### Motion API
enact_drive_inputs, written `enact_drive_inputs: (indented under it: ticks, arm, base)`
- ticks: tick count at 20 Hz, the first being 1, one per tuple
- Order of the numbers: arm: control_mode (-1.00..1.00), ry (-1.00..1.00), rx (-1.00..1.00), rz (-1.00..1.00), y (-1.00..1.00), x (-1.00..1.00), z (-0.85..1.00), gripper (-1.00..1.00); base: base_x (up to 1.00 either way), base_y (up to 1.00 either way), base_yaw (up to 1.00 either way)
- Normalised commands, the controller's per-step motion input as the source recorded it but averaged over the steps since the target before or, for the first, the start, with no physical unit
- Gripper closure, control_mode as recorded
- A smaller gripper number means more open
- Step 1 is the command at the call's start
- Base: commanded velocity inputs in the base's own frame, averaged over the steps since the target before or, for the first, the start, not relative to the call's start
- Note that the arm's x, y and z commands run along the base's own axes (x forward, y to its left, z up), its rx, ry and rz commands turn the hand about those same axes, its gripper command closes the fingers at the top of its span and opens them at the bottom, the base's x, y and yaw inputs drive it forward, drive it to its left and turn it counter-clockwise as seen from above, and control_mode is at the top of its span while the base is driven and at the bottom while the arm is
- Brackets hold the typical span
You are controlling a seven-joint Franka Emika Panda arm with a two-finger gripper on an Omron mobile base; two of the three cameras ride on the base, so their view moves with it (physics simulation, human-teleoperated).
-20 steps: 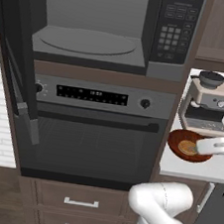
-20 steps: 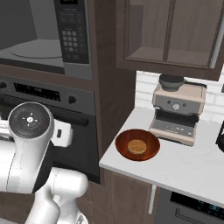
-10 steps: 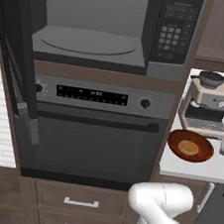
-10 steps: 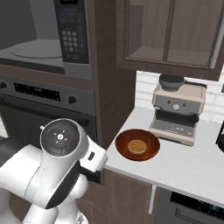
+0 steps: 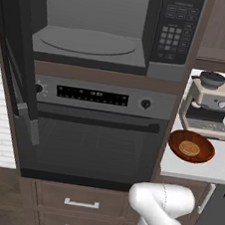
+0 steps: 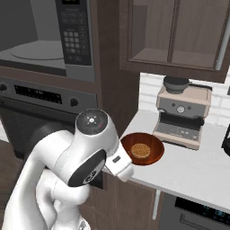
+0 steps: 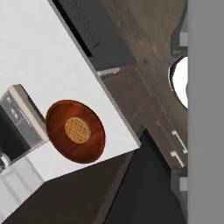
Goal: Open the microwave, place the bowl with waffle inside the microwave, then close the microwave door and turn it on.
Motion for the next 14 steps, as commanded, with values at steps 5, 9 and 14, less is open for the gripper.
enact_drive_inputs:
  ticks: [5,9,14]
  arm:
    - [-1.00,0.01,0.19,-0.05,-0.54,0.33,-0.50,-1.00]
    - [-1.00,0.00,0.12,0.00,-0.15,0.41,-0.29,-1.00]
    - [-1.00,0.00,0.05,0.00,-0.08,0.53,-0.30,-1.00]
  base:
    - [0.00,0.00,0.00]
    - [0.00,0.00,0.00]
    - [0.00,0.00,0.00]
